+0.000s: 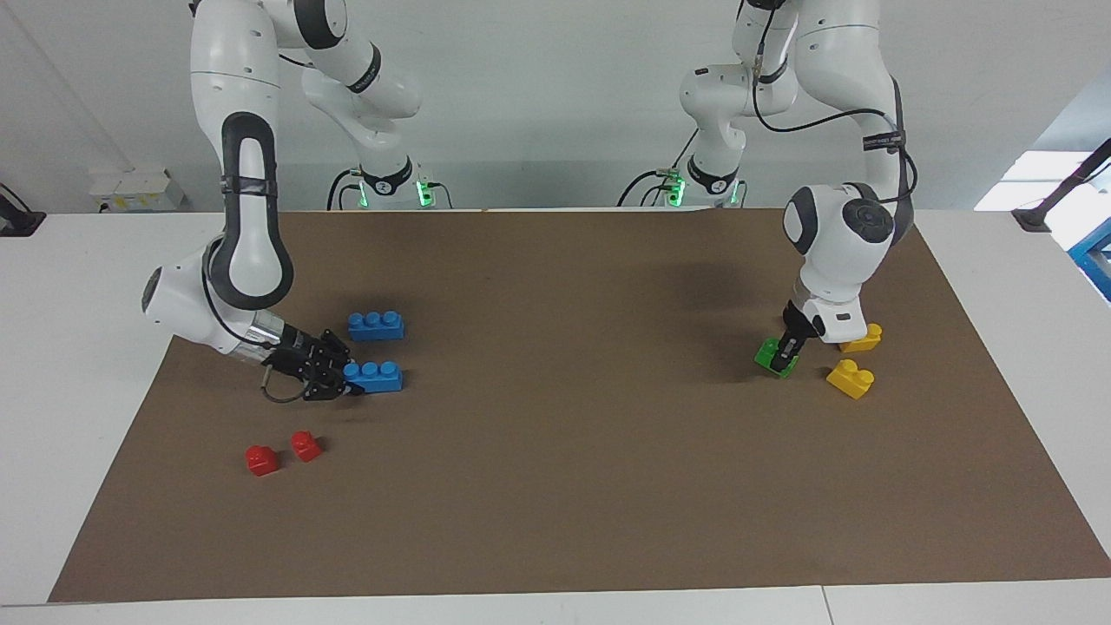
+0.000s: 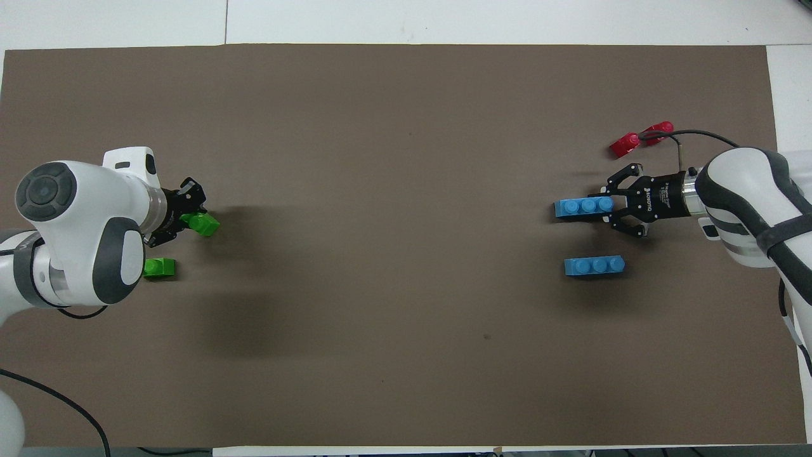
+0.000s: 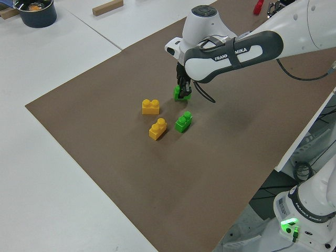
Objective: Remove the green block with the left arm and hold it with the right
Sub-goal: 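Lower the green with the left gripper while the right gripper lowers the blue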
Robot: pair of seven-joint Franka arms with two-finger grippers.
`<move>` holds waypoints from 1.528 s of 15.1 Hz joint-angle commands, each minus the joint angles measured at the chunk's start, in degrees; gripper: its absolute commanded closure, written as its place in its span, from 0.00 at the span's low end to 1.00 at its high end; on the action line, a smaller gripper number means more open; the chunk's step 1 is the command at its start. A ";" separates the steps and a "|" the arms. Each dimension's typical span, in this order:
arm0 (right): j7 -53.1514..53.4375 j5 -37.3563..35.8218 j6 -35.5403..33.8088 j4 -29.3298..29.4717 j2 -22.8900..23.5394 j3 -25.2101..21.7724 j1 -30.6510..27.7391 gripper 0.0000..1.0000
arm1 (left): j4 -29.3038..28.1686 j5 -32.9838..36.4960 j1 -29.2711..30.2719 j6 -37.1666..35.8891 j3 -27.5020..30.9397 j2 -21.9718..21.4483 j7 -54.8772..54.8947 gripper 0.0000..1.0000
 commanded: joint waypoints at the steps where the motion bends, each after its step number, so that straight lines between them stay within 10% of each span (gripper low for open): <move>1: -0.22 0.85 1.25 0.59 1.26 0.35 0.32 1.00 | -2.39 -1.14 1.34 4.08 -0.24 -0.60 1.48 1.00; 5: -4.17 0.85 0.20 0.68 0.99 0.35 -0.73 0.93 | -2.74 -1.05 1.96 4.79 -0.24 -0.60 1.66 1.00; 7: -4.00 0.76 0.20 0.94 0.91 0.35 -0.73 0.21 | -3.18 -1.05 1.96 4.97 -0.24 -0.51 1.40 1.00; 9: -3.39 0.85 -0.24 1.64 0.21 0.26 -0.56 0.04 | -3.18 -1.05 1.96 5.93 -0.24 -0.16 1.75 1.00; 11: -1.20 0.15 -3.04 3.30 -1.37 0.00 -0.56 0.02 | -3.18 -1.05 1.96 5.94 -0.24 0.11 1.92 0.84; 15: 0.66 -1.34 -5.60 4.19 -6.20 -0.26 -0.91 0.00 | -2.92 -1.05 1.96 5.93 -0.24 0.11 1.84 0.00; 23: -10.30 -14.25 -10.87 10.34 -10.34 -0.18 -2.14 0.00 | 6.11 -0.88 1.96 -6.16 -0.24 -1.12 2.10 0.00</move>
